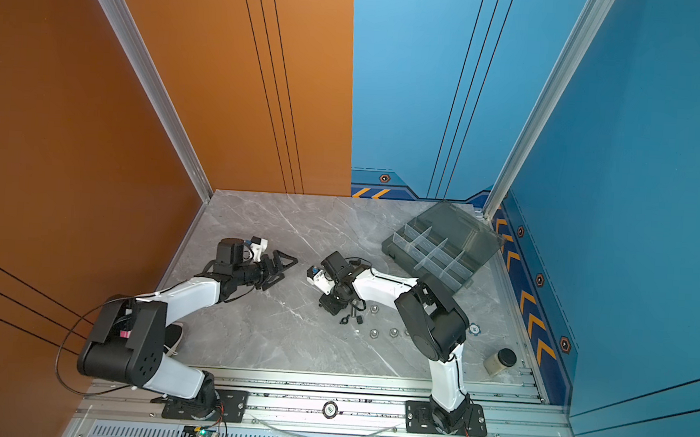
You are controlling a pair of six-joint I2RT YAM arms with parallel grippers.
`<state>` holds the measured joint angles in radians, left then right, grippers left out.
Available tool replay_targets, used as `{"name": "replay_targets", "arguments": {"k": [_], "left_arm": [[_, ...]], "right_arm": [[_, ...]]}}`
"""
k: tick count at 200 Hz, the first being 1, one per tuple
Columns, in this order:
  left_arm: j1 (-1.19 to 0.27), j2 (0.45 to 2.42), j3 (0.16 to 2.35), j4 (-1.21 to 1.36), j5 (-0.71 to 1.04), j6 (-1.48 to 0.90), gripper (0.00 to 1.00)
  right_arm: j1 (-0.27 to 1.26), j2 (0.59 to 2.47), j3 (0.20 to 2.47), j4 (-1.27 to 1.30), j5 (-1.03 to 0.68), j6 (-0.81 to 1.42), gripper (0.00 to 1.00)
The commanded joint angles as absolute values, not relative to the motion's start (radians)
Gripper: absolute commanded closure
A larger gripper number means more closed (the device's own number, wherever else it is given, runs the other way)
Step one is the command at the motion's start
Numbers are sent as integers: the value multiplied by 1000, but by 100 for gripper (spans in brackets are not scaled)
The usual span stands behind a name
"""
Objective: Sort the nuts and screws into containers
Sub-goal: 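Lift the black wing nut and carry it over the compartment box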
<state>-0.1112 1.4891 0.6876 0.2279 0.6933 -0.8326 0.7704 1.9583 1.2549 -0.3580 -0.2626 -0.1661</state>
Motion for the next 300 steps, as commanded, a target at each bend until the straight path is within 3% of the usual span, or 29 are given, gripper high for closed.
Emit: {"name": "replay_targets", "arguments": {"k": [1,56,108,172,247,300], "left_arm": [[-101,1473,669,249,707,-836,2],[-97,1470,662,258,710,-839,2],[-97,1471,663,265,716,-842,2],[-97,1469,676,274,724,-850,2],[-99,1481,699,275,738,-854,2],[-101,1481,708,275,737,-857,2]], "right_arm": [[768,1999,1258,-373,-272,-149,86],[756,2004,1255,-376,-315,-116,100],[707,1956,1239,-341,-467,-40,100],[440,1769,1178,-206,-632,165,100],[87,1751,1279,-302,-484,267,100],[2,1848,1393,-346,-314,305,100]]}}
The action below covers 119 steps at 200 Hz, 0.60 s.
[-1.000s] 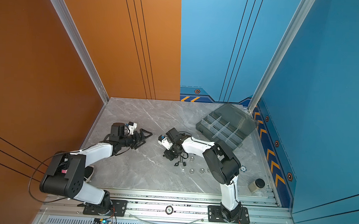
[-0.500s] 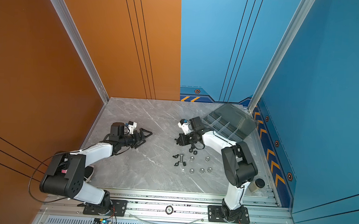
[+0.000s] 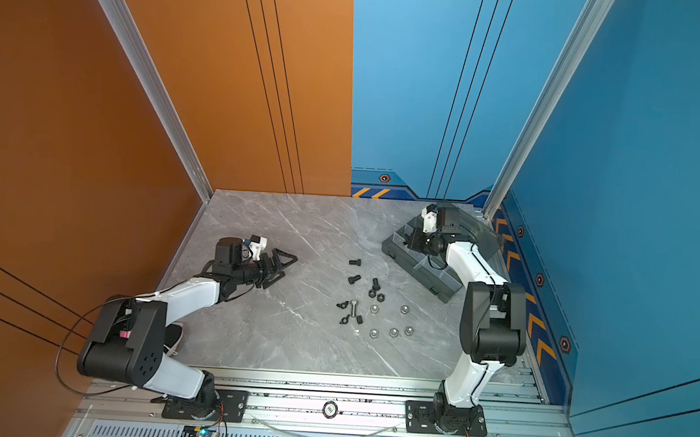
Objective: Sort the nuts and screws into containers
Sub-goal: 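Lift the black wing nut and carry it over the compartment box, then lower the black wing nut into the wing-nut compartment and open the right gripper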
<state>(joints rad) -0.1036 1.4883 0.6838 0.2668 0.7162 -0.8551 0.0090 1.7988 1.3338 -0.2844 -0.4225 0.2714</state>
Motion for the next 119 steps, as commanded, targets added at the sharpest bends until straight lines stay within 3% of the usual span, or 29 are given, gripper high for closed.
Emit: {"name": "replay_targets", "arguments": {"k": [1,119], "left_arm": [[-102,1480,708,275,738,-857,2],[-112,1479,706,276,724,-858,2]], "right_arm": [[2,1851,1397,-347,-311,305,100],[-38,1990,1492,-369,-166,331,100]]}}
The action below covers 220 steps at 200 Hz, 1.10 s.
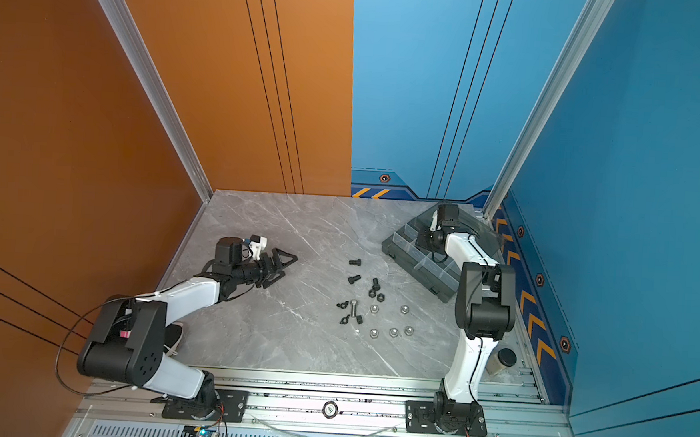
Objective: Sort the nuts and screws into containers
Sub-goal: 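Lower the black wing nut into the wing-nut compartment and open the right gripper, then move the right gripper from the box back over a black wing nut in the pile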
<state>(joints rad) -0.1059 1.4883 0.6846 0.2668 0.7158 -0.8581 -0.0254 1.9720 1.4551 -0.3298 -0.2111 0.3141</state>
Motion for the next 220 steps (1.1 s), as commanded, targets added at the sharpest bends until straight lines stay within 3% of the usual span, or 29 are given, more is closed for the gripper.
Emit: {"name": "replay_targets", "arguments": {"k": [1,56,73,99,135,179,220], "left_arm": [[-112,1479,707,275,723,-859,2],[-120,1497,718,276,723,-858,2],[-123,1500,723,276,723,-859,2],[-128,1505,727,276,721,-859,2],[-136,1501,729,276,719,-861,2],[-144,1499,740,276,721,-867,2],[-145,1513,753,276,733,-870,2]], "right_arm": [[-38,1990,1494,-369,-165,329,100],[-37,2021,1524,-402,-146,320,100],[-37,2023,1526,-409,-141,319,94],[-37,2023,1526,-413,-143,318,77],[-37,1997,1525,-416,-155,313,71],[-12,1863,1471,-429,-243,298,68],[102,1673,1348,-455,-293,264,66]]}}
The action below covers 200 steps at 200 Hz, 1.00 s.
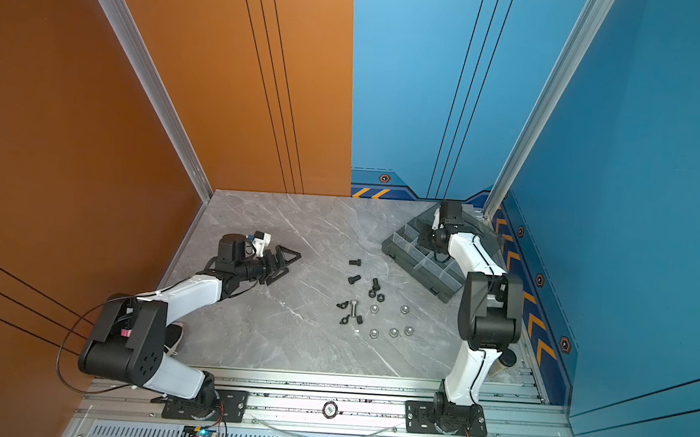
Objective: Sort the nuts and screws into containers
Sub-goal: 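Move the right gripper from the box back over a black wing nut in the pile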
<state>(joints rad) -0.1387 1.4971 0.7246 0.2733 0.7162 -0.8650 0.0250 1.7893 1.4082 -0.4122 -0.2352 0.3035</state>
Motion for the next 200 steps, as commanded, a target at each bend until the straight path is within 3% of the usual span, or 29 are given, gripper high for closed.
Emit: {"name": "replay_targets", "arguments": {"k": [1,71,144,200], "left_arm": [[-144,1514,754,276,734,-870,2],[-144,1528,760,280,742,-870,3],[-142,1526,739,294,751,-868,2],[-139,1523,723,316,762,-871,2]], "right_arm": [[106,1669,1343,-455,-294,264,66],[400,1493,1090,-423,-284,368,62],[613,1623,1000,-289,-193,834,62],[727,1731,1098,-331,-107,984,62]]}}
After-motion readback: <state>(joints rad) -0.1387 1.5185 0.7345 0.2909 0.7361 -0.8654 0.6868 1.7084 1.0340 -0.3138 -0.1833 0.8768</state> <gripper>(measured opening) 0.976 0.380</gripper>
